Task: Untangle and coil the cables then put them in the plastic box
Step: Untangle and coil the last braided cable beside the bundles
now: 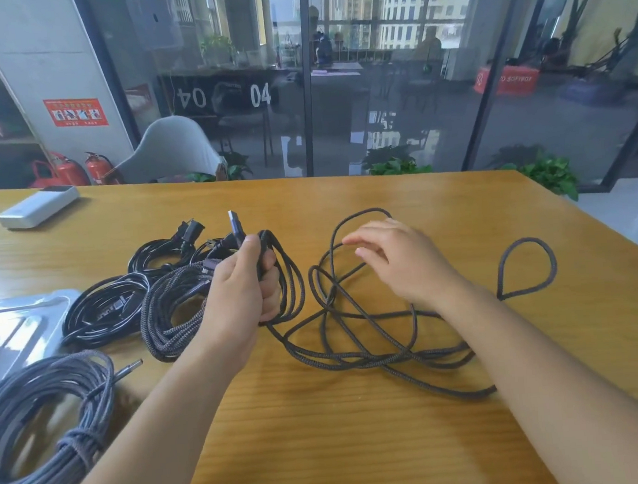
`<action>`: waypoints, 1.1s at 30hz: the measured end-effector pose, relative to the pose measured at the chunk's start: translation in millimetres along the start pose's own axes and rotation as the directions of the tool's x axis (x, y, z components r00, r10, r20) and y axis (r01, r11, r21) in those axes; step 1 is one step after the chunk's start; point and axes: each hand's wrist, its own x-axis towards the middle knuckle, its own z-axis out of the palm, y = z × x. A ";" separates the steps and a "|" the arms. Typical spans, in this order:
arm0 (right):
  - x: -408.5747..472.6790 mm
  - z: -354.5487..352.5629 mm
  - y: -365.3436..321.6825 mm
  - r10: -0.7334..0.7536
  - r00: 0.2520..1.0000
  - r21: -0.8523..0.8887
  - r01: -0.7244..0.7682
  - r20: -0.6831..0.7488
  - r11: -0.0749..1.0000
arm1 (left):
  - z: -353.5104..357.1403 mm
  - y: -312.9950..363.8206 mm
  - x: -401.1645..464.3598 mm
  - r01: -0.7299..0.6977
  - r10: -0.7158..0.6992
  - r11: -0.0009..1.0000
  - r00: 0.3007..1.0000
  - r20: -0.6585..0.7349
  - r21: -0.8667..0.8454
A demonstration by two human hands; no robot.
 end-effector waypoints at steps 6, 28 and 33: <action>57.2 40.7 -9.8 -0.077 0.913 -0.032 0.098 0.402 0.995 | 2.5 -14.0 -0.4 -0.137 0.131 0.906 0.991 0.042 0.400; 13.3 -58.6 112.6 0.737 0.674 -0.304 -0.714 -0.052 0.631 | -9.4 -25.9 11.6 -0.172 0.196 0.809 0.980 0.018 0.563; -0.5 -66.4 94.1 0.513 0.848 -0.727 -0.266 0.136 0.633 | -8.0 -23.2 10.1 -0.168 0.190 0.826 0.982 0.016 0.538</action>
